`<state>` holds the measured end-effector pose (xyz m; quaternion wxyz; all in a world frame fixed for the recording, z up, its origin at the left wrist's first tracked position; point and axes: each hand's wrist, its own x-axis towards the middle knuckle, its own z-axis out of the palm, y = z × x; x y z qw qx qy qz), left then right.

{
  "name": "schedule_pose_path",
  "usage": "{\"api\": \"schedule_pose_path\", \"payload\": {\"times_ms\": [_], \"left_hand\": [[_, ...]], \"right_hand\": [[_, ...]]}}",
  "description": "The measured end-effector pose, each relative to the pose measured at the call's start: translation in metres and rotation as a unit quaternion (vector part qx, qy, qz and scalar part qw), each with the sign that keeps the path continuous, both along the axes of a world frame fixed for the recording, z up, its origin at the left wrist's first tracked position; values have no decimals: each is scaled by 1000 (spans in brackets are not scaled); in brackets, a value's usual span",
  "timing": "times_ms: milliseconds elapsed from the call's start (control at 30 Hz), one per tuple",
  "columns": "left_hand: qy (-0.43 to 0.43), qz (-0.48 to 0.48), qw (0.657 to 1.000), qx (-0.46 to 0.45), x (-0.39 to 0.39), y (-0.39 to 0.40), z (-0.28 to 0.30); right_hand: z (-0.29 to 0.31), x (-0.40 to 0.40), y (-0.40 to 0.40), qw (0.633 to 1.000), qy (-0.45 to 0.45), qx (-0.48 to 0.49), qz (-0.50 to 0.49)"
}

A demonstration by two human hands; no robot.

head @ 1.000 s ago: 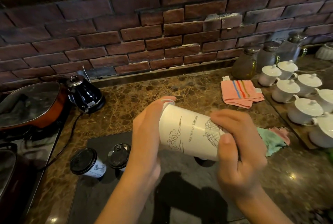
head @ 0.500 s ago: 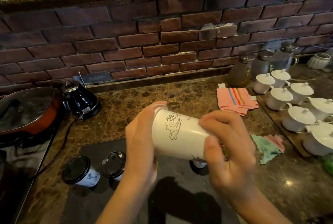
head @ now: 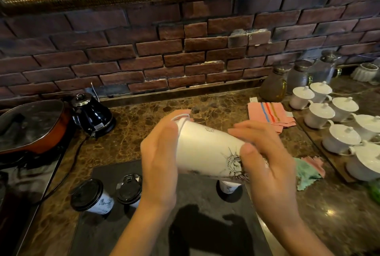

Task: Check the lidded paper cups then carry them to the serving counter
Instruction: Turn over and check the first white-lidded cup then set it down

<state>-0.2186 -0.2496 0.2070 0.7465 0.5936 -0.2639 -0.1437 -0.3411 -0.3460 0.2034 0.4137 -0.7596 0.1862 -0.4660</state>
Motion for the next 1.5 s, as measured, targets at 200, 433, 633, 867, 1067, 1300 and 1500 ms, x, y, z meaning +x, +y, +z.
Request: {"api": "schedule_pose_path", "payload": {"times_ms": [200,433,633,867,1067,1300,1500], "left_hand": [[-95,-19,995,-13,-3,5,3],[-190,-46,979,51,16,8,11],[-33,-20,999,31,16,9,17],[146,-154,973,-87,0,18,8],[160,-141,974,-77,-3,18,0],[143,-106,983,-52,-8,20,-3],[197,-181,955,-125,-6,23,-3]], "right_hand": [[-5,-3,10,996,-26,62,-59],[-2,-8,7,967,105,214,91],[-1,-25,4,972,217,-29,89],[4,-22,15,843,41,471,257],[1,-14,24,815,107,522,226],[0,-17,34,944,242,202,102],[-2,-20,29,745,18,583,322]]}}
